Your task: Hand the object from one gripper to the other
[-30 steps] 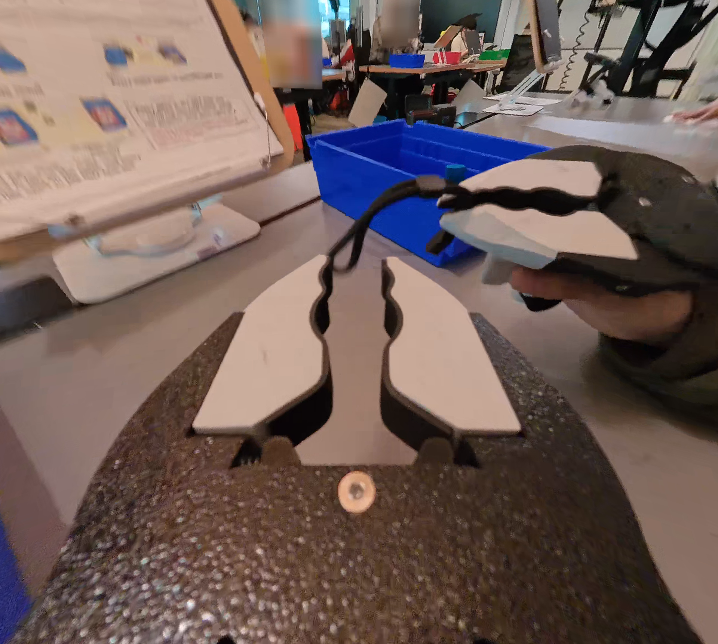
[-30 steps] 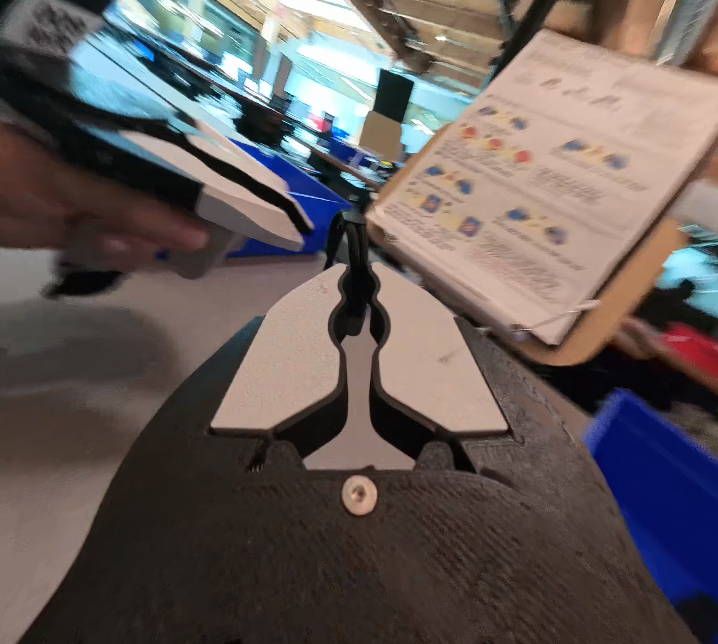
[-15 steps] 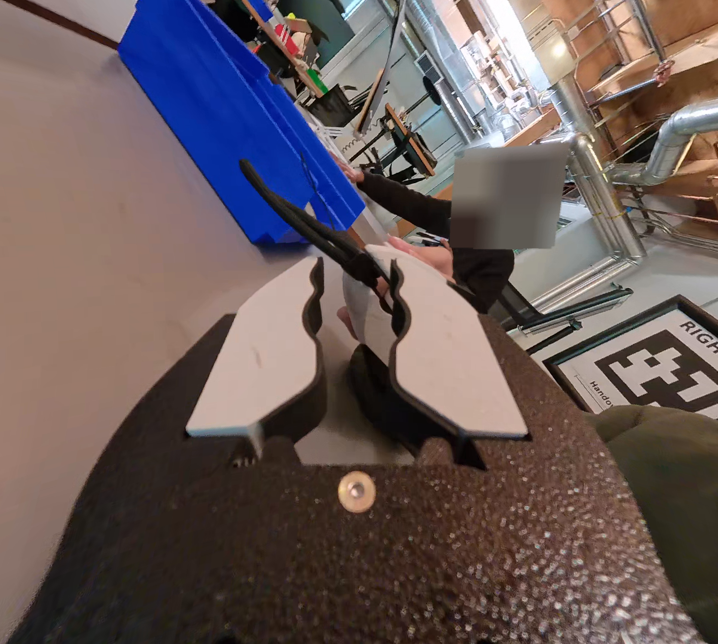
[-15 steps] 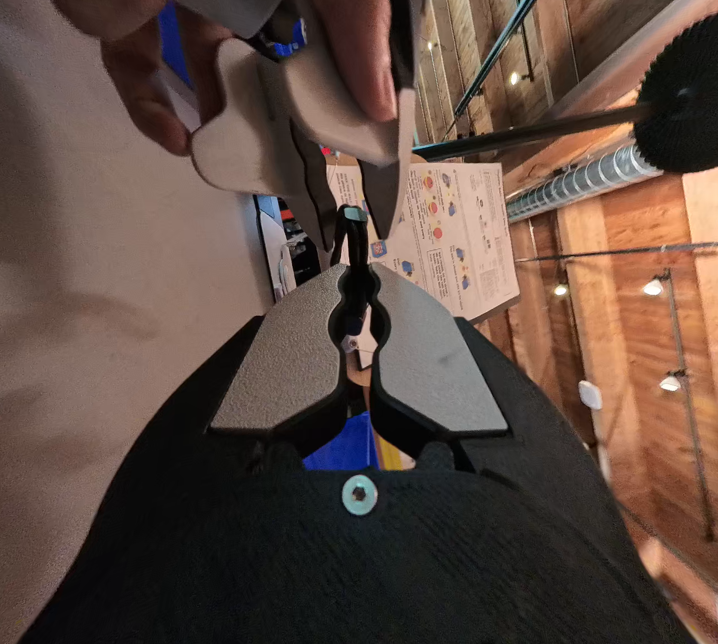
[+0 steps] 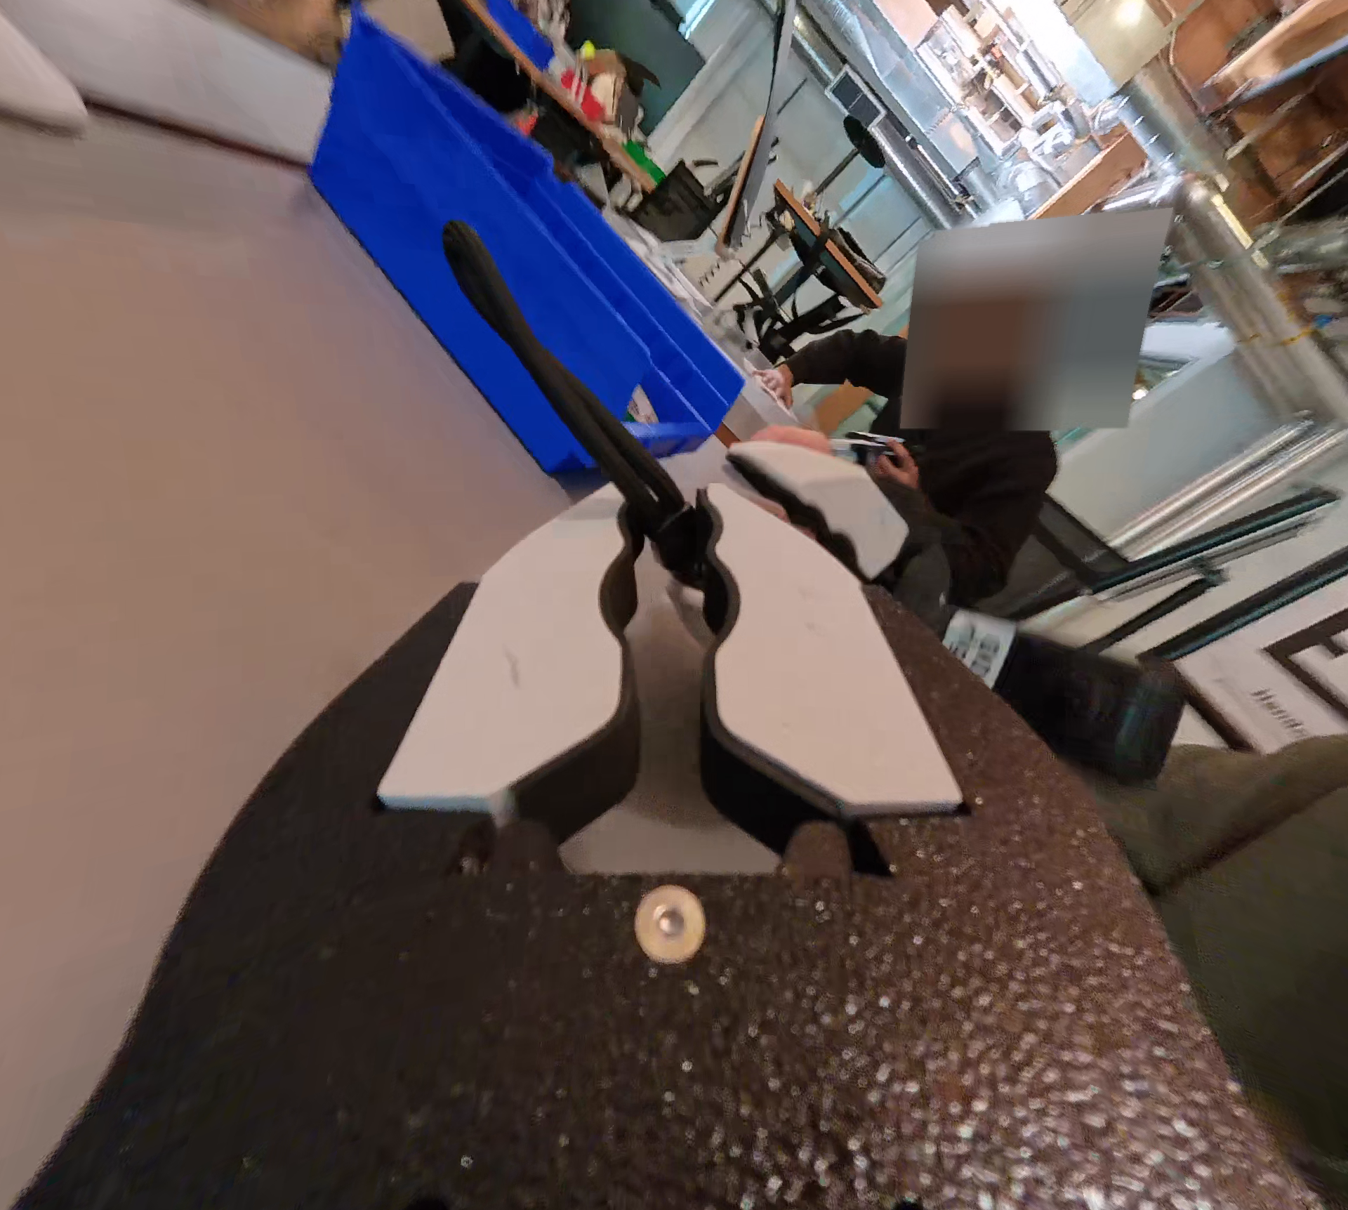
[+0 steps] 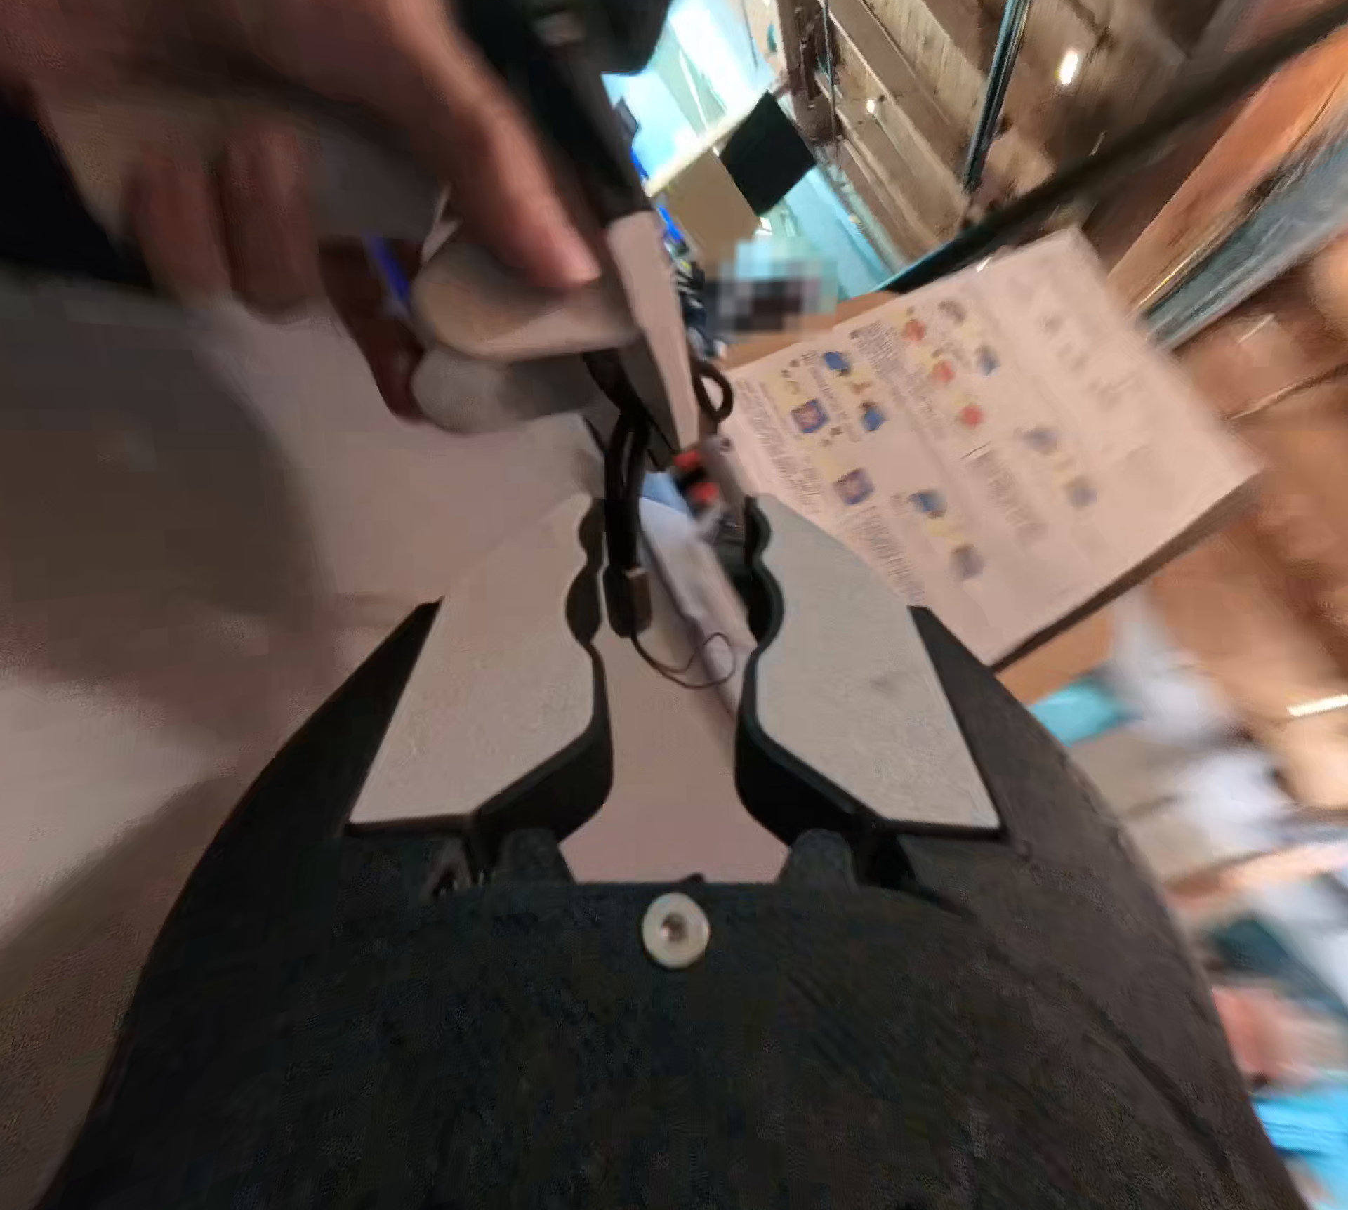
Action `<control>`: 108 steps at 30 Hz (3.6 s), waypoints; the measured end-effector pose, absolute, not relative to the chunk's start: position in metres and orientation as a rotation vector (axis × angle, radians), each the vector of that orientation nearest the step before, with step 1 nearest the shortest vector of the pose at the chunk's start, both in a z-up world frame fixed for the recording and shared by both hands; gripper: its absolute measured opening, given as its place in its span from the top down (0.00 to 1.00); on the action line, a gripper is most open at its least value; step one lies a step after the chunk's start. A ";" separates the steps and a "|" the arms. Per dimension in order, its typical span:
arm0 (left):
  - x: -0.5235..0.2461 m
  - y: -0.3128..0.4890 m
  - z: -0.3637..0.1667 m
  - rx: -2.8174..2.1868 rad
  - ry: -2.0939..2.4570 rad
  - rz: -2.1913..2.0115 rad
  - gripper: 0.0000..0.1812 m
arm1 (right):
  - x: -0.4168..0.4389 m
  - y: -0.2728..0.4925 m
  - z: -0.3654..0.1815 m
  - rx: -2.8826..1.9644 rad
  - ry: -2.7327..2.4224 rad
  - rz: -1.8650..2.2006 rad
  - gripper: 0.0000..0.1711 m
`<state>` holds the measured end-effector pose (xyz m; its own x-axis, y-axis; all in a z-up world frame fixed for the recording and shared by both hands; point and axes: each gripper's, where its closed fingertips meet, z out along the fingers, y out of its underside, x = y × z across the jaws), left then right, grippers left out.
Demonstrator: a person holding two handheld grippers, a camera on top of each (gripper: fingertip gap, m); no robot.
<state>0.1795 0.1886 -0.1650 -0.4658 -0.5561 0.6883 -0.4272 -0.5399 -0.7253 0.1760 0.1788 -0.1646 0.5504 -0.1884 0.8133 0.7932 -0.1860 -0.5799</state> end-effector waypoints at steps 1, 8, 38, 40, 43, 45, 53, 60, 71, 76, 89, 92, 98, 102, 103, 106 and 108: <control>0.178 0.194 -0.159 -1.483 1.451 -2.143 0.93 | 0.176 0.178 -0.161 -1.516 -0.422 -0.760 0.73; 0.156 0.200 -0.104 -0.840 1.341 -2.057 0.93 | 0.192 0.168 -0.142 -1.323 0.266 0.600 0.63; 0.153 0.189 -0.128 -0.914 1.655 -1.900 0.73 | 0.174 0.133 -0.109 -1.229 -0.216 0.308 0.93; 0.148 0.173 -0.139 -0.876 1.805 -1.871 0.73 | 0.161 0.131 -0.108 -1.220 -0.262 0.425 0.93; 0.138 0.152 -0.159 -0.781 2.021 -1.761 0.74 | 0.145 0.129 -0.108 -1.205 -0.309 0.553 0.93; 0.129 0.141 -0.165 -0.703 2.111 -1.762 0.79 | 0.139 0.128 -0.108 -1.195 -0.333 0.579 0.93; 0.109 0.126 -0.163 -0.588 2.205 -1.893 0.92 | 0.128 0.124 -0.109 -1.197 -0.383 0.649 0.93; 0.117 0.130 -0.169 -0.630 2.202 -1.849 0.93 | 0.126 0.127 -0.116 -1.235 -0.393 0.633 0.93; 0.180 0.212 -0.153 -0.694 1.657 -0.927 0.94 | 0.197 0.164 -0.147 -1.386 0.177 0.504 0.67; 0.184 0.219 -0.153 -0.433 1.572 -0.361 0.94 | 0.194 0.163 -0.132 -1.235 0.246 0.618 0.70; 0.179 0.215 -0.135 -0.340 1.439 -0.298 0.94 | 0.177 0.169 -0.152 -1.374 0.226 0.760 0.77; 0.177 0.211 -0.131 -0.278 1.415 -0.255 0.94 | 0.164 0.167 -0.149 -1.354 0.197 0.906 0.83; 0.177 0.214 -0.131 -0.263 1.409 -0.216 0.94 | 0.155 0.168 -0.155 -1.414 0.124 0.875 0.94; 0.178 0.216 -0.136 -0.285 1.436 -0.231 0.94 | 0.161 0.170 -0.156 -1.466 0.048 0.668 0.94; 0.179 0.217 -0.139 -0.298 1.458 -0.245 0.94 | 0.166 0.170 -0.157 -1.486 0.029 0.554 0.94; 0.182 0.209 -0.158 -0.318 1.599 -0.378 0.92 | 0.189 0.167 -0.157 -1.556 -0.111 0.031 0.94; 0.180 0.198 -0.170 -0.329 1.708 -0.535 0.85 | 0.196 0.163 -0.161 -1.605 -0.307 -0.312 0.93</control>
